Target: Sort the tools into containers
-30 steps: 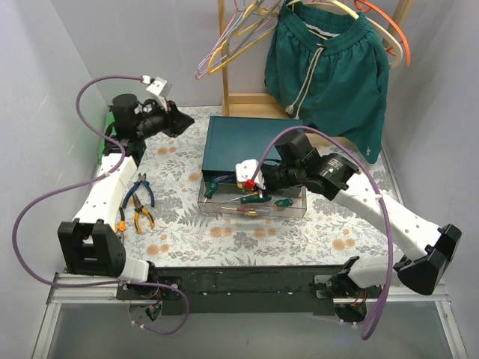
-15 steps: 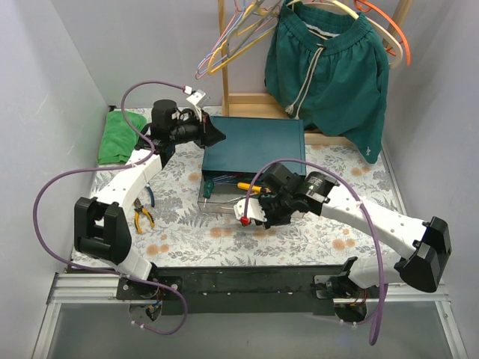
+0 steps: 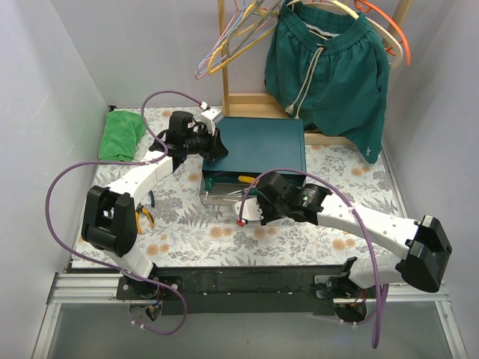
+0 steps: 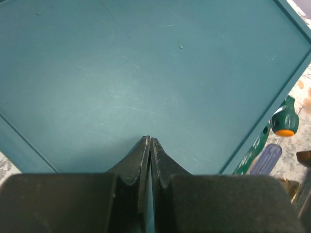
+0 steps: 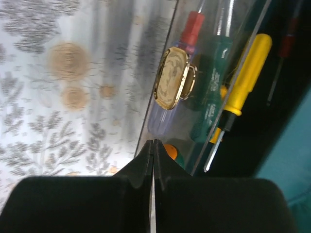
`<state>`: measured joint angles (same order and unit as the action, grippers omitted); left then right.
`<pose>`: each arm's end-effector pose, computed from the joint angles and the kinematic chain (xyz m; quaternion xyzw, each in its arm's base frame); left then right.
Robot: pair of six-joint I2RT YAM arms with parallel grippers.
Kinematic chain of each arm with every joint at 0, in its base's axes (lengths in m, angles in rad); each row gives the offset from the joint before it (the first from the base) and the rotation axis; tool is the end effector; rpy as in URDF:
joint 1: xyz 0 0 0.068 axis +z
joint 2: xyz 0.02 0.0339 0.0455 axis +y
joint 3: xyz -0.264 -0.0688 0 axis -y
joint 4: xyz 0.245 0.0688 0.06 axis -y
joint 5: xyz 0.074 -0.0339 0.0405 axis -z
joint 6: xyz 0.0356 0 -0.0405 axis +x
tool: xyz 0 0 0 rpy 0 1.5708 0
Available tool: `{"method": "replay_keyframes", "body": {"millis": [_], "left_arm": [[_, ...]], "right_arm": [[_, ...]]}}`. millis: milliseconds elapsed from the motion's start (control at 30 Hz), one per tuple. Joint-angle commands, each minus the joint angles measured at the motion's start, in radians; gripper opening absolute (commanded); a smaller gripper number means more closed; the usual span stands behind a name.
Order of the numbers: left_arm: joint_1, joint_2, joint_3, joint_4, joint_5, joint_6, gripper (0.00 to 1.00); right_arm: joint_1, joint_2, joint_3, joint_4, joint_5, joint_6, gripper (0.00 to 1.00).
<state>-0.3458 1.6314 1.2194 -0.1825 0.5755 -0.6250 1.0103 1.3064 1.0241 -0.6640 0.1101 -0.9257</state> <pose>0.3421 -0.1438 0.2757 0.0140 0.8572 -0.4315 0.2808 0.1452 0.2241 0.2690 -0.7732 0.5526 -0.0393 0.3087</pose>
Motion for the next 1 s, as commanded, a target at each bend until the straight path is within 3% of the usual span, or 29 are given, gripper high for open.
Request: {"method": "replay_keyframes", "body": {"millis": [0,300,533,633,667,700,800,867,967], "left_arm": [[0.001,0.015,-0.001,-0.066,-0.065,0.056,0.0],[-0.009,0.025,-0.044,-0.061,-0.052,0.051,0.0],[-0.01,0.012,-0.07,-0.048,-0.06,0.05,0.0],[-0.01,0.005,-0.083,-0.041,-0.059,0.047,0.0],[-0.01,0.004,-0.083,-0.04,-0.059,0.045,0.0],[-0.01,0.002,-0.086,-0.035,-0.057,0.041,0.0],[-0.01,-0.007,-0.078,-0.028,-0.045,0.024,0.0],[-0.01,-0.015,-0.066,-0.026,-0.037,0.018,0.0],[-0.01,-0.022,-0.063,-0.026,-0.035,0.015,0.0]], "right_arm": [[-0.013,-0.033,-0.033,0.233,0.203,-0.073,0.01],[-0.044,-0.027,-0.159,0.478,0.307,-0.122,0.01],[-0.111,0.036,-0.142,0.593,0.332,-0.105,0.01],[-0.124,0.053,-0.092,0.542,0.289,-0.064,0.01],[-0.125,0.054,-0.063,0.476,0.155,-0.044,0.02],[-0.128,0.053,-0.035,0.326,0.072,0.0,0.23],[-0.131,0.048,0.027,0.181,-0.234,0.053,0.55],[-0.131,0.048,0.008,0.164,-0.326,0.119,0.61],[-0.134,0.057,-0.022,0.187,-0.354,0.152,0.61]]}}
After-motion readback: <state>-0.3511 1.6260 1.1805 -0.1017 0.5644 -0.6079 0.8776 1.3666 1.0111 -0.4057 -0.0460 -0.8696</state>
